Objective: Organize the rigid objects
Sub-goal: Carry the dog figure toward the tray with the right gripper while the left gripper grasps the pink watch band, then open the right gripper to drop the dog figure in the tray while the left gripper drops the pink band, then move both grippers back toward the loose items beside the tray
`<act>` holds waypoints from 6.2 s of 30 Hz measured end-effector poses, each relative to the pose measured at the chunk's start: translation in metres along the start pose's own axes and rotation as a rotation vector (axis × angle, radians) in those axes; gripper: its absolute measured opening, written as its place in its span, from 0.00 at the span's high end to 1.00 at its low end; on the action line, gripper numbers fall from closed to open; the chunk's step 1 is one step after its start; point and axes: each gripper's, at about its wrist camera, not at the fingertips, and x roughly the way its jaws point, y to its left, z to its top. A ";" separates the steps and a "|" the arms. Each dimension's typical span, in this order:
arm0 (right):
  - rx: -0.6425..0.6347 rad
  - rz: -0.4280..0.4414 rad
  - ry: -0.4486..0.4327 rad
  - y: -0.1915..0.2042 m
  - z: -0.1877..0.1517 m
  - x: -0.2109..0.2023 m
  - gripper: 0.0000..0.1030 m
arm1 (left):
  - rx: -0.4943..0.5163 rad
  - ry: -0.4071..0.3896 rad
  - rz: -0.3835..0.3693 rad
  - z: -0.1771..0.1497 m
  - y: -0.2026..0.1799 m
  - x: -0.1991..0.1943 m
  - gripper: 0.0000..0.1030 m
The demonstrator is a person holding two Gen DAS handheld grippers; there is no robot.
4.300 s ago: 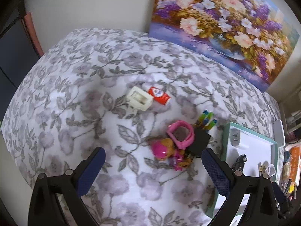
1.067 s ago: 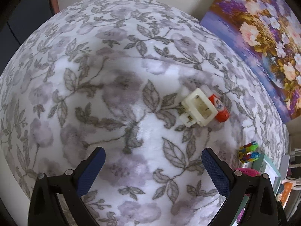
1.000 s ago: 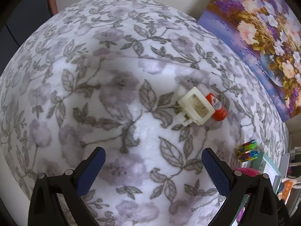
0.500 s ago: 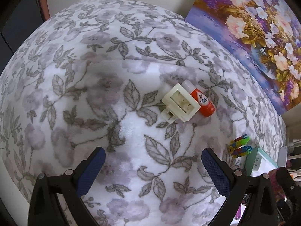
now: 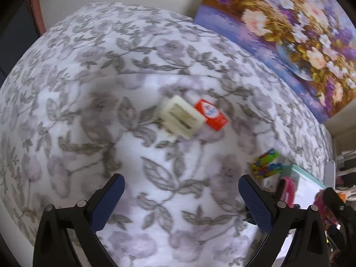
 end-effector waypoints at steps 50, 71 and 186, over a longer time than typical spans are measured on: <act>0.177 -0.080 -0.031 -0.133 0.031 -0.028 0.20 | 0.318 -0.033 -0.032 -0.048 -0.162 0.036 0.49; 0.216 -0.183 -0.001 -0.170 0.034 -0.021 0.20 | 0.586 -0.007 -0.106 -0.102 -0.249 0.020 0.49; -0.494 -0.015 0.082 0.063 -0.056 0.076 0.24 | -0.041 -0.015 0.056 0.012 0.048 -0.023 0.00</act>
